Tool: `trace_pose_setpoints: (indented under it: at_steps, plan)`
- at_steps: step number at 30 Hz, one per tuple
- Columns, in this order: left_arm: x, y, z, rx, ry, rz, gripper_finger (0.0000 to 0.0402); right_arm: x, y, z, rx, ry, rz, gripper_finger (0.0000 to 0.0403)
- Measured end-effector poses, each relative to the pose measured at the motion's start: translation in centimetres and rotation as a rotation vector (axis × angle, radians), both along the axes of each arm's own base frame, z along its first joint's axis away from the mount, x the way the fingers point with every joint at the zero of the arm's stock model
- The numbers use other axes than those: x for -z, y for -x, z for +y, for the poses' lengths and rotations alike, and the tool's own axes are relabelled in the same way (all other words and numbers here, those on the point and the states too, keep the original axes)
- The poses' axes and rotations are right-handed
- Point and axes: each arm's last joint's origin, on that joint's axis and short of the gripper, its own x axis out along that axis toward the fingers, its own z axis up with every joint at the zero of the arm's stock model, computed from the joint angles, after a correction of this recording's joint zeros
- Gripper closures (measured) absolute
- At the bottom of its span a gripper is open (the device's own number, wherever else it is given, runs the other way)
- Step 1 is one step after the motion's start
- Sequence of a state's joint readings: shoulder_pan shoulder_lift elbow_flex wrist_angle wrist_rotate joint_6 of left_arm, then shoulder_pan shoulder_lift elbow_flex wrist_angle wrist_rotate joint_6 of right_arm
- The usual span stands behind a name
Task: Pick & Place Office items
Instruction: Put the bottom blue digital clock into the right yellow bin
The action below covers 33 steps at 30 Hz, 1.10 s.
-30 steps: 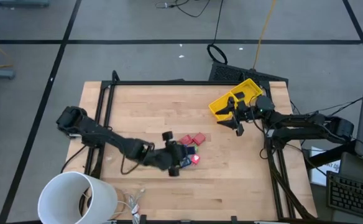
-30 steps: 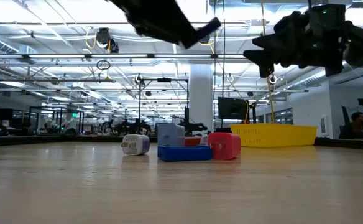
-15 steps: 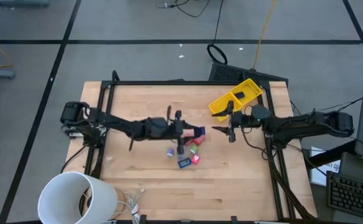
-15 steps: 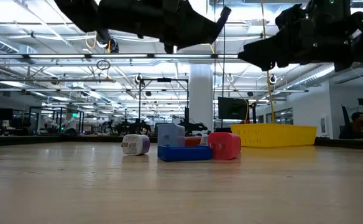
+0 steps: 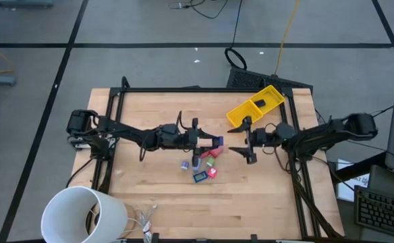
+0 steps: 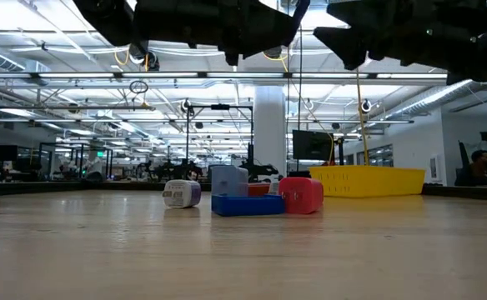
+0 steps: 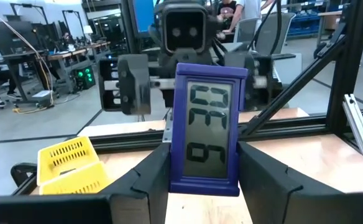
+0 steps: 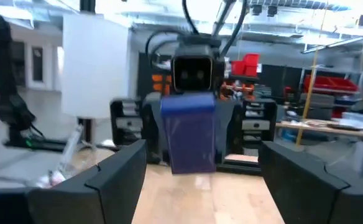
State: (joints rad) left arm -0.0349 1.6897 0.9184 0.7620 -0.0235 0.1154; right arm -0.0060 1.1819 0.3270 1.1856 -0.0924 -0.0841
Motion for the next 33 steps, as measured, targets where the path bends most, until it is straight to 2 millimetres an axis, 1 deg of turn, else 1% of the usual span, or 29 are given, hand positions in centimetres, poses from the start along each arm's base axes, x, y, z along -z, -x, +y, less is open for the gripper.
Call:
trace_pose_setpoints:
  at_steps: [3, 6, 11, 13, 16, 21, 26, 30, 33]
  plan:
    - [0.0, 0.0, 0.0, 0.0, -0.002, 0.0, 0.0236, 0.1, -0.9, 0.6, 0.0, 0.038, 0.007, 0.0109]
    - [0.0, 0.0, 0.0, 0.004, -0.011, -0.002, 0.0243, 0.0, -1.6, 1.0, -0.009, 0.053, 0.004, 0.011]
    - [0.0, 0.0, 0.0, 0.025, -0.011, 0.001, 0.0247, -0.6, -3.0, 1.2, 0.012, 0.078, -0.017, 0.011]
    - [0.0, 0.0, 0.0, 0.025, -0.011, 0.001, 0.024, -0.8, -3.5, 1.2, 0.014, 0.09, -0.022, 0.0111]
    - [0.0, 0.0, 0.0, 0.025, -0.011, 0.001, 0.0232, -1.1, -4.1, 1.2, 0.015, 0.1, -0.027, 0.0114]
    - [0.0, 0.0, 0.0, 0.025, -0.011, 0.001, 0.0247, -1.1, -4.5, 1.2, 0.013, 0.098, -0.022, 0.0128]
    - [0.0, 0.0, 0.0, 0.024, -0.007, 0.001, 0.0245, -1.0, -4.5, 1.2, 0.011, 0.098, -0.013, 0.0166]
    - [0.0, 0.0, 0.0, 0.025, -0.003, 0.001, 0.0224, -1.0, -4.5, 1.3, 0.009, 0.099, -0.013, 0.0216]
    - [0.0, 0.0, -0.1, 0.024, -0.002, 0.001, 0.0225, -1.0, -4.5, 1.3, 0.009, 0.099, -0.014, 0.0254]
